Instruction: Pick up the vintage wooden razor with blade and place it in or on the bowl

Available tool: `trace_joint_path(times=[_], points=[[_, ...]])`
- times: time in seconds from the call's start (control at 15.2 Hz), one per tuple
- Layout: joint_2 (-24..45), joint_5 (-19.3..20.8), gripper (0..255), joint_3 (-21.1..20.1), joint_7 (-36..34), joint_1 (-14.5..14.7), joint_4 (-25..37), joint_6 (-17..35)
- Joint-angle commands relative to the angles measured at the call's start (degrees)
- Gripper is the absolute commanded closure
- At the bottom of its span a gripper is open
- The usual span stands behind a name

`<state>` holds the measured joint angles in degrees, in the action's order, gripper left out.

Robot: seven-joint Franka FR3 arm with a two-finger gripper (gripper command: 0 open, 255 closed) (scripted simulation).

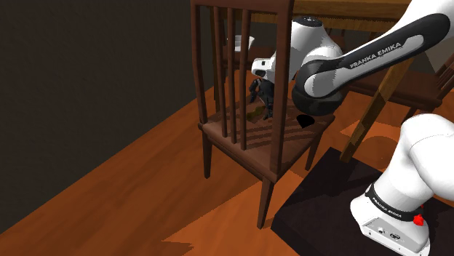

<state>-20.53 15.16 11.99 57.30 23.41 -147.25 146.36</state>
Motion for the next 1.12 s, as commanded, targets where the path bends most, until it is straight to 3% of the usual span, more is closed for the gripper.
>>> trace_joint_path(times=[0.0,0.13,0.2,0.79,1.06], points=[[0.04,0.0,0,0.01,0.0,0.0,-0.01,0.07],[0.04,0.0,0,0.01,0.0,0.0,-0.01,0.07],[0.04,0.01,255,0.01,0.0,0.0,-0.01,0.07],[0.04,0.01,255,0.01,0.0,0.0,-0.01,0.07],[-1.7,-0.53,255,-0.17,0.53,0.26,1.78,-3.46]])
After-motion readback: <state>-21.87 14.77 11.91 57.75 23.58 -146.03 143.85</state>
